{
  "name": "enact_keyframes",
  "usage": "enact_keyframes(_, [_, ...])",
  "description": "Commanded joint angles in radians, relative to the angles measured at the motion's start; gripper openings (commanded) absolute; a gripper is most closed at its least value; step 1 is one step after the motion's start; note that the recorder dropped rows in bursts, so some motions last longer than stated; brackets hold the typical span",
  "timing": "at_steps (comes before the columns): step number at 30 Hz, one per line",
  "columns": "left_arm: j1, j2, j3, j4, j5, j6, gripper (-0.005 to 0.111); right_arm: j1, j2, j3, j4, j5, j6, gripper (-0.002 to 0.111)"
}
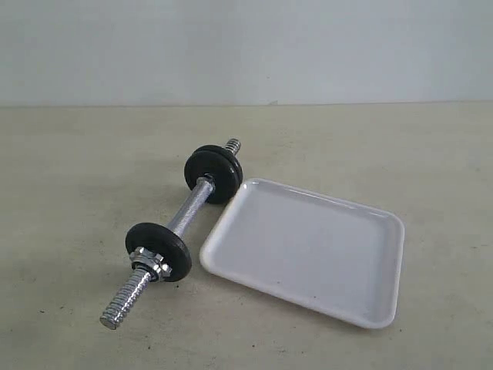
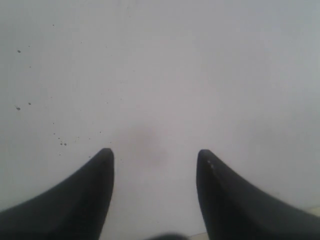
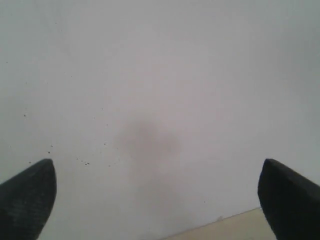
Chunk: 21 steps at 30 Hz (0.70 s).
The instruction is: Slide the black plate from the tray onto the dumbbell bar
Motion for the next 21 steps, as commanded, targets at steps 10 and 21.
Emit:
enact_keyframes(10, [-0.001, -0.001, 0.006, -0.012, -0.027, -0.009, 0.034, 0.005, -0.002, -0.005, -0.048, 0.027, 0.143, 0.001])
enact_keyframes(21, [-0.001, -0.001, 0.006, -0.001, -0.029, -0.003, 0.004, 0.005, -0.002, -0.005, -0.048, 0.026, 0.143, 0.001])
